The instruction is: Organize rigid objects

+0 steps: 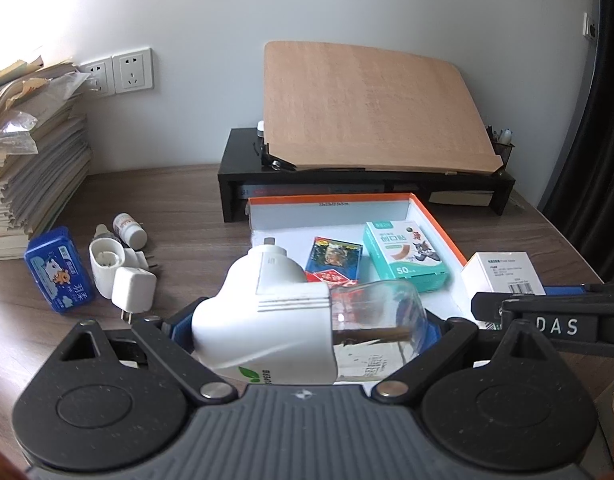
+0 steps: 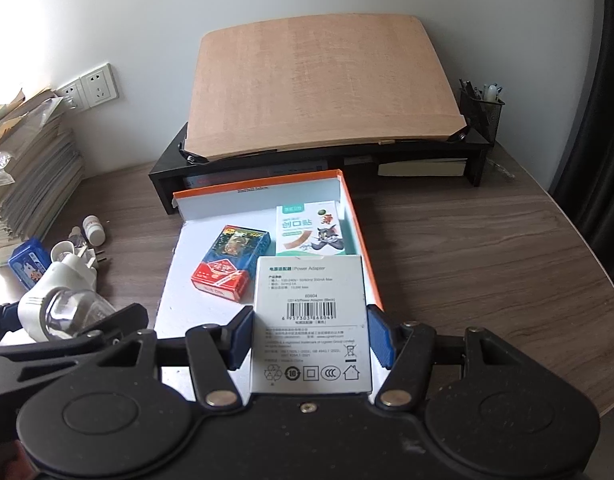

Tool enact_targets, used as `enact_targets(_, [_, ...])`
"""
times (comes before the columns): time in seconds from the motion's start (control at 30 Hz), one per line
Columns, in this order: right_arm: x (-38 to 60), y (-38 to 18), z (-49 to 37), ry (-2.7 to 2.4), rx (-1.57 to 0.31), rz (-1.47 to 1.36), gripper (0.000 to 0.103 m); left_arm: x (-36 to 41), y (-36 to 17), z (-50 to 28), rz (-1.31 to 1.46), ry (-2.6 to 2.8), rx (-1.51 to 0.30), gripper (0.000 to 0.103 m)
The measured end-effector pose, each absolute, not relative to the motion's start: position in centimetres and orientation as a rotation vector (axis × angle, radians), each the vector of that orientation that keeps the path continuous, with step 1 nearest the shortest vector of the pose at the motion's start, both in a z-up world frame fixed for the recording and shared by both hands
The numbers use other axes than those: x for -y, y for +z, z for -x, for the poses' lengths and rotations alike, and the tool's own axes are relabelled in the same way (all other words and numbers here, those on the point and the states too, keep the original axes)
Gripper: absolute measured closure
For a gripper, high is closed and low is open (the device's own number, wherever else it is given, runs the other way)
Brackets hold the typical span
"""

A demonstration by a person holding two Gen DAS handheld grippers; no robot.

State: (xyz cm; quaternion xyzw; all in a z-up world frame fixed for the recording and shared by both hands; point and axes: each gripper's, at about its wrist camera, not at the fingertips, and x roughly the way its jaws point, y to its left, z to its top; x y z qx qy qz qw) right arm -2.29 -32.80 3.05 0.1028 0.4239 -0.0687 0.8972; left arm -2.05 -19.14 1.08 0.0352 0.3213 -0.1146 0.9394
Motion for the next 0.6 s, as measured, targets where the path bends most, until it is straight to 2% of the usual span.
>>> enact_targets(0.6, [33.22, 3.24, 2.6, -0.166, -0.868, -0.216, 0.032, 19.75, 1.15, 1.98, -0.082, -0.265, -0.651, 0.003])
